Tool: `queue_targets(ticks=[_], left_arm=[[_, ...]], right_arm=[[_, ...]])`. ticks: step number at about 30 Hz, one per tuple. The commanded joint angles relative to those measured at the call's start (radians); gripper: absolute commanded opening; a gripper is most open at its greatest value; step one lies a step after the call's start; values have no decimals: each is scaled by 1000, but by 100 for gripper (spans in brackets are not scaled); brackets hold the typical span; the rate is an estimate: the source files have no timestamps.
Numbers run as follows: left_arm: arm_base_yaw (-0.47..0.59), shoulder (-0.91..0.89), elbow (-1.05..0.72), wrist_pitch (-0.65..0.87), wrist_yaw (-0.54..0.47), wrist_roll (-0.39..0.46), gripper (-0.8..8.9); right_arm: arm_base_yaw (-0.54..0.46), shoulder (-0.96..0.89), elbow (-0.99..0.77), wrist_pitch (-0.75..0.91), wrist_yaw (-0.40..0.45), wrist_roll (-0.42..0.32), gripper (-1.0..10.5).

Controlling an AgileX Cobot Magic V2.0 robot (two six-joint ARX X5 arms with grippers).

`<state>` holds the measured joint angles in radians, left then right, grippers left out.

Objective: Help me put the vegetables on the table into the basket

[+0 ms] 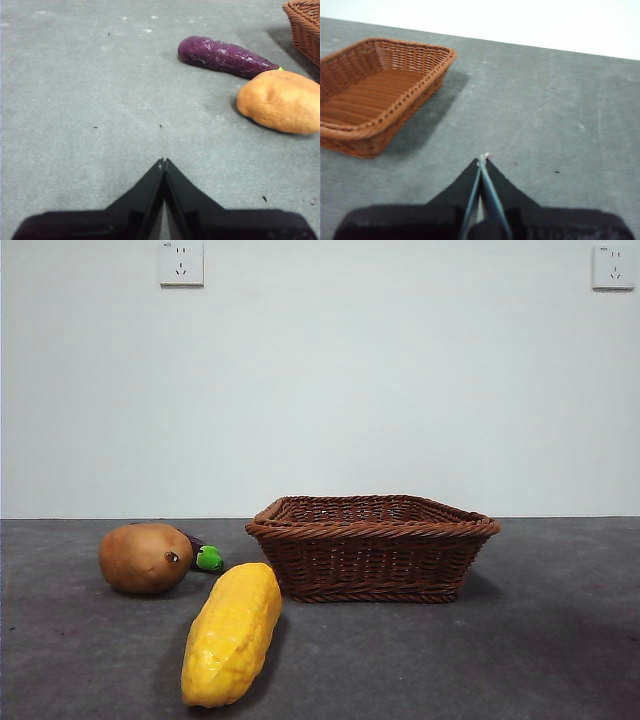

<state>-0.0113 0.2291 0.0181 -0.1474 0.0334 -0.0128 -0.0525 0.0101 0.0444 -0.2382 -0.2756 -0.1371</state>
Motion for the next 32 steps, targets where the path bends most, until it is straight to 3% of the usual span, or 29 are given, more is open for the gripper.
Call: queue_targets(ticks=[1,5,13,25,32], left_arm=[[2,0,-10,7,0,-11,-4],[2,0,-10,7,0,-31,-4],[2,0,11,6,51,-148,-6],[2,78,199,-104,187,-222,-6],[1,169,383,-240,311,-219,-6]], right_arm=[[0,-1,-8,6,-11,116,0],[0,-1,-8,9,20,290,-4],[0,-1,15,48,26,452,-12],[0,151,294,-38,39,446,-12],[1,327,526,-212,-35,335,-12]])
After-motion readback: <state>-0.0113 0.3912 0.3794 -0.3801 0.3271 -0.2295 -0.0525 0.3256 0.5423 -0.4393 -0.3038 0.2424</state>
